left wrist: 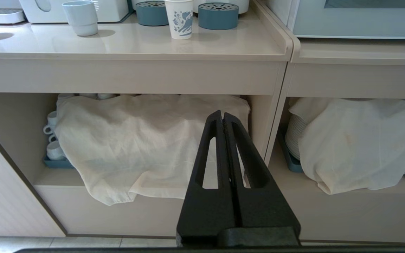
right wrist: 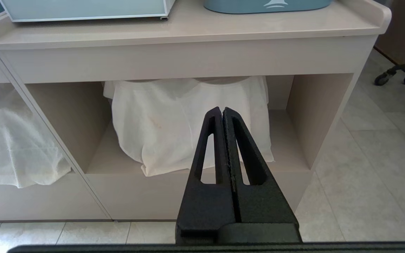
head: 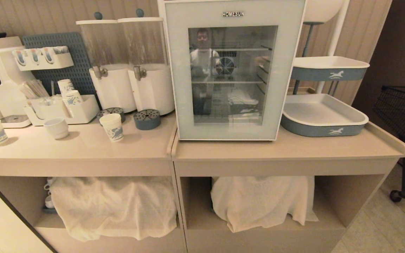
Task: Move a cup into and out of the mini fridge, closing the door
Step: Open the freezer door
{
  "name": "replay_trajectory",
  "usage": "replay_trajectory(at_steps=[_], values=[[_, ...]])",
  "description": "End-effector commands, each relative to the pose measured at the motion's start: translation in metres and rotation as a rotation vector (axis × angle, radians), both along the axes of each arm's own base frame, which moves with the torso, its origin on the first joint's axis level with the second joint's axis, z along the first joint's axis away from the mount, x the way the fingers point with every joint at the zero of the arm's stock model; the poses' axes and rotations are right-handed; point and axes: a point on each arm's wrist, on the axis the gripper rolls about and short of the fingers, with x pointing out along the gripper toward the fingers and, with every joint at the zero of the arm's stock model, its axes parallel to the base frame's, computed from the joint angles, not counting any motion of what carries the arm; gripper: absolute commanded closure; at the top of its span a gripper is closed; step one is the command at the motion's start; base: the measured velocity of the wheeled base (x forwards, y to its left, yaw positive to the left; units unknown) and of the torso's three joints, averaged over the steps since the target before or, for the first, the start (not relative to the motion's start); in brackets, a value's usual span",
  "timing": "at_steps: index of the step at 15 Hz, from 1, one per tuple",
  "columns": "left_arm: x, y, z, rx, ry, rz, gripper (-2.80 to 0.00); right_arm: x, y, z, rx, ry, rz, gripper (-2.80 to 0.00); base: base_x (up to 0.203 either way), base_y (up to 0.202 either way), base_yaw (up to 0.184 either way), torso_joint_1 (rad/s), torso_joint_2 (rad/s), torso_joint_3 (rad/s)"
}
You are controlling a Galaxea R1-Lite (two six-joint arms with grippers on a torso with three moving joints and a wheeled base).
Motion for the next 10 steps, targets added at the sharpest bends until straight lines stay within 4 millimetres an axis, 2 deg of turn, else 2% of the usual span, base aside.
replay_trajectory(at_steps=[1,9,10], values=[[0.0014,0.0000,-0.0051,0.000,0.018,0.001,0.00,0.0001,0.0000,-0.0003,0.000,0.002,0.000,0.00,0.000,0.000,0.000,0.000,0.00,0.000],[0.0014,0.0000,-0.0051,0.003,0.018,0.001,0.00,0.0001,0.0000,0.0001,0.000,0.002,-0.001,0.00,0.000,0.000,0.000,0.000,0.00,0.000],[0.0015,0.0000,-0.0050,0.003,0.019,0.001,0.00,0.0000,0.0000,0.0000,0.000,0.000,0.001,0.00,0.131,0.000,0.002,-0.002,0.00,0.002]])
